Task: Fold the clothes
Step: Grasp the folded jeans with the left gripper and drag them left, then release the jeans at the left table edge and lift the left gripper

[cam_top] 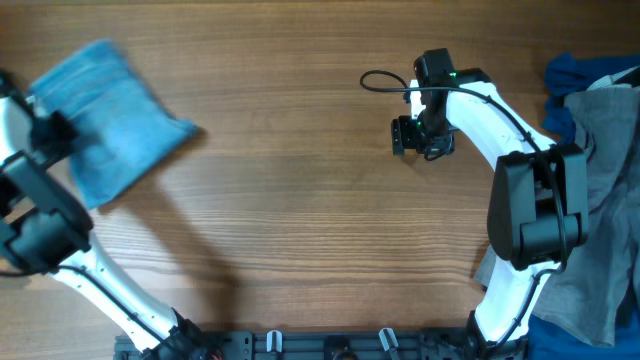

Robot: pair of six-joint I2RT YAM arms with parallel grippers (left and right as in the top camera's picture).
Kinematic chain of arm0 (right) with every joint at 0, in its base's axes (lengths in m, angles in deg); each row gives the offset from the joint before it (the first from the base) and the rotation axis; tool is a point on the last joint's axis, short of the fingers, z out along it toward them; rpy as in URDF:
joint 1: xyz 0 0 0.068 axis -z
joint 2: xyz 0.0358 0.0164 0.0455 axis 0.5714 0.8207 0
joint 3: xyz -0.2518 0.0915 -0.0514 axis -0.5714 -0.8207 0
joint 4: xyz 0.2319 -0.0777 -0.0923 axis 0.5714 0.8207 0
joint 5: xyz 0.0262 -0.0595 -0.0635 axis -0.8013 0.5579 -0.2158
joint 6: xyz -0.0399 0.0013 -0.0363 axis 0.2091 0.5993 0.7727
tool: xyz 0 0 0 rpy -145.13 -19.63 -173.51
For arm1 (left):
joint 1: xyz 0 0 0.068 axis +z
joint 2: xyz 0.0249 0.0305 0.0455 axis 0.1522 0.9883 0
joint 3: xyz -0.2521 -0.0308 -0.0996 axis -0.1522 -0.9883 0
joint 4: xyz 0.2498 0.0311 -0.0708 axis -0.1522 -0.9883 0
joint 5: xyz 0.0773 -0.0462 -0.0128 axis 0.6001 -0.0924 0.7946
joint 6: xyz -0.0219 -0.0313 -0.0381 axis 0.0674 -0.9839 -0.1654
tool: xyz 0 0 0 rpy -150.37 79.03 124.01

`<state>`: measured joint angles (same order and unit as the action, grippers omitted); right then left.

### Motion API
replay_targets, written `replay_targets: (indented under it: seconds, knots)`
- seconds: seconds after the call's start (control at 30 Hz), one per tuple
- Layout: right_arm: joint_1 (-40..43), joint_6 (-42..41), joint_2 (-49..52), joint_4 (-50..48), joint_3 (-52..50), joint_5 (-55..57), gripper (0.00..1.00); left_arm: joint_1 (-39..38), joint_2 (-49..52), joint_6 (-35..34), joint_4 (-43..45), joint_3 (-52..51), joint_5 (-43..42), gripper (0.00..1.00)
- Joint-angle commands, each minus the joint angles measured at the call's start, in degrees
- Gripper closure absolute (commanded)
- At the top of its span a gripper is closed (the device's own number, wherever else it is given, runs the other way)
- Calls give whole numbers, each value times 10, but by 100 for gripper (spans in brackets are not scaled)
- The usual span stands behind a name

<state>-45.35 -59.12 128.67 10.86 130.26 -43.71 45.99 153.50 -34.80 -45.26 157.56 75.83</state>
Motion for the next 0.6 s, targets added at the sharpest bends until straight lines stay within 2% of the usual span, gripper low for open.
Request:
replay_targets:
  seconds: [0.0, 0.33, 0.37, 0.43, 0.5, 0.57]
  knots:
    - [1, -4, -12, 0, 0, 7, 28, 40, -19, -10, 2, 23, 60, 96]
    - [1, -7, -12, 0, 0, 7, 28, 89, -27, -10, 8, 24, 59, 96]
    - [1, -7, -12, 0, 0, 7, 28, 88, -30, -10, 10, 24, 57, 90]
    - [1, -6, -12, 0, 0, 7, 28, 85, -37, -10, 13, 24, 57, 66]
    - [1, -6, -12, 0, 0, 7, 28, 83, -45, -11, 14, 24, 57, 33]
    - [1, -6, -12, 0, 0, 7, 28, 83, -57, -19, 14, 24, 57, 12]
